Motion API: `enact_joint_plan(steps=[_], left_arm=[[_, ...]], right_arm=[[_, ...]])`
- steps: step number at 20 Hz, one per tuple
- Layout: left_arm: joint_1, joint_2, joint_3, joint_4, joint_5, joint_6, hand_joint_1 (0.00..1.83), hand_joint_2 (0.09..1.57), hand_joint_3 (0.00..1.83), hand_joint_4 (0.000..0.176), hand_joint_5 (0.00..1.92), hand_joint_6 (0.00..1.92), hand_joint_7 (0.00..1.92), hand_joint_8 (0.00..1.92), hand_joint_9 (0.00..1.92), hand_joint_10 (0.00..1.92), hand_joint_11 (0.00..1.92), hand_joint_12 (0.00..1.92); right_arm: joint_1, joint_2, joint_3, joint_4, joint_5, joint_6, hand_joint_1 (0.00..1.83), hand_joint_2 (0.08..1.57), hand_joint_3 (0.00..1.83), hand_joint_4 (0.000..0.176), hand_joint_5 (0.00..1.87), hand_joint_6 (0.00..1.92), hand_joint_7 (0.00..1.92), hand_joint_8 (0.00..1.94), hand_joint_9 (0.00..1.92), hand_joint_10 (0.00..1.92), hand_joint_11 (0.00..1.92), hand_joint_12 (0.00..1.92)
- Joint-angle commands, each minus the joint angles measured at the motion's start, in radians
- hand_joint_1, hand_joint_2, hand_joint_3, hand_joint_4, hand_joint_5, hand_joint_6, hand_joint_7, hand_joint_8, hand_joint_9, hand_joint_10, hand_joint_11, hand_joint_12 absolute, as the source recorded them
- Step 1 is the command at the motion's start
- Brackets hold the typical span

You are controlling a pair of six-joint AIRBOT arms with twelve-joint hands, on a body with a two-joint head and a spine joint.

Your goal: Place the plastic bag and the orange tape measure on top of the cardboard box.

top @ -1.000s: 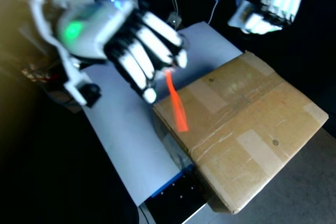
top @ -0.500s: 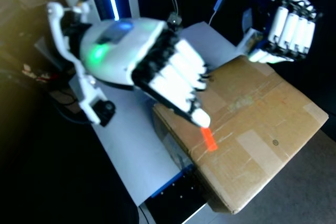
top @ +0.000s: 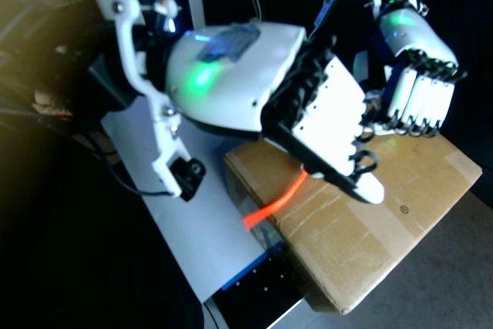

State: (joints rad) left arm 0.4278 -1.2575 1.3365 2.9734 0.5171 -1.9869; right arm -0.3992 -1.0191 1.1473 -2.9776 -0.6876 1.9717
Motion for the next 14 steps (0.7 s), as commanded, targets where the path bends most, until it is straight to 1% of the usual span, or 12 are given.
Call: enact_joint_plan(steps=[1,2,3,4,5,6,7,8,10,11,12,14], left_arm=[[-0.017,-0.006,0.012,0.001,0.096,-0.002,1.49,1.17,0.00,0.000,0.83,1.22,0.80,1.26,0.74,1.35,0.66,1.66],[-0.017,-0.013,0.022,-0.002,0.089,-0.002,1.49,1.17,0.00,0.000,0.82,1.22,0.81,1.25,0.76,1.33,0.66,1.66],[-0.017,-0.019,0.030,-0.005,0.081,-0.002,1.23,1.19,0.00,0.000,0.82,1.19,0.83,1.30,0.64,1.34,0.51,1.78],[-0.017,-0.019,0.031,-0.007,0.079,-0.002,1.15,1.19,0.00,0.000,0.82,1.21,0.65,1.00,0.51,1.25,0.34,1.84],[-0.017,-0.017,0.031,-0.011,0.077,-0.002,1.19,1.08,0.00,0.000,0.63,0.70,0.60,0.76,0.45,1.22,0.27,1.85],[-0.016,-0.013,0.030,-0.014,0.077,-0.002,1.12,1.02,0.00,0.000,0.57,0.14,0.45,0.23,0.08,0.96,0.01,1.75],[-0.015,-0.008,0.028,-0.015,0.077,-0.002,1.10,1.01,0.00,0.000,0.53,0.06,0.35,0.09,0.02,0.62,0.00,1.50],[-0.012,-0.004,0.027,-0.020,0.077,-0.002,1.09,0.97,0.00,0.010,0.40,0.00,0.22,0.00,0.01,0.14,0.00,0.76],[-0.005,0.000,0.022,-0.020,0.077,-0.002,1.06,0.94,0.00,0.019,0.31,0.00,0.13,0.00,0.02,0.03,0.00,0.73],[-0.004,-0.001,0.022,-0.018,0.077,-0.002,1.05,0.94,0.00,0.044,0.30,0.00,0.10,0.00,0.01,0.01,0.00,0.62],[-0.001,0.000,0.021,-0.018,0.077,-0.002,1.04,0.94,0.00,0.050,0.28,0.00,0.08,0.00,0.00,0.00,0.00,0.61],[0.008,0.009,0.012,-0.022,0.077,-0.002,1.01,0.94,0.00,0.032,0.27,0.00,0.08,0.00,0.00,0.00,0.00,0.75]], right_arm=[[0.017,-0.003,0.002,-0.034,-0.109,-0.018,1.39,1.10,0.00,0.000,0.91,1.08,1.02,0.94,0.94,1.21,0.73,1.60],[0.017,-0.004,0.002,-0.034,-0.104,-0.030,1.38,1.11,0.00,0.000,0.89,1.09,1.00,0.99,0.93,1.25,0.73,1.64],[0.017,-0.005,0.002,-0.034,-0.102,-0.031,1.38,1.12,0.00,0.000,0.87,1.16,0.98,1.00,0.93,1.23,0.74,1.64],[0.017,-0.005,0.001,-0.034,-0.102,-0.031,1.38,1.12,0.00,0.000,0.87,1.17,0.96,1.03,0.92,1.23,0.75,1.65],[0.017,-0.006,0.001,-0.034,-0.102,-0.031,1.38,1.13,0.01,0.000,0.85,1.20,0.95,1.06,0.90,1.25,0.72,1.67],[0.017,-0.006,0.000,-0.034,-0.102,-0.031,1.38,1.13,0.01,0.000,0.83,1.20,0.94,1.09,0.91,1.26,0.78,1.68],[0.017,-0.006,-0.002,-0.034,-0.102,-0.031,1.37,1.15,0.01,0.000,0.75,1.22,0.91,1.15,0.90,1.30,0.79,1.68],[0.017,-0.005,-0.005,-0.034,-0.102,-0.031,1.26,1.06,0.00,0.000,0.57,1.14,0.65,1.19,0.53,1.37,0.40,1.84],[0.017,-0.005,-0.009,-0.034,-0.103,-0.031,1.19,0.98,0.00,0.000,0.42,0.94,0.46,1.02,0.35,1.31,0.24,1.85],[0.017,-0.005,-0.011,-0.034,-0.103,-0.031,1.14,0.96,0.00,0.000,0.37,0.84,0.46,0.80,0.35,1.12,0.25,1.74],[0.017,-0.005,-0.013,-0.034,-0.104,-0.031,1.09,0.96,0.00,0.000,0.36,0.81,0.46,0.71,0.33,1.09,0.24,1.74],[0.017,-0.004,-0.018,-0.034,-0.110,-0.031,1.07,0.97,0.00,0.000,0.34,0.78,0.42,0.74,0.28,1.09,0.17,1.72]])
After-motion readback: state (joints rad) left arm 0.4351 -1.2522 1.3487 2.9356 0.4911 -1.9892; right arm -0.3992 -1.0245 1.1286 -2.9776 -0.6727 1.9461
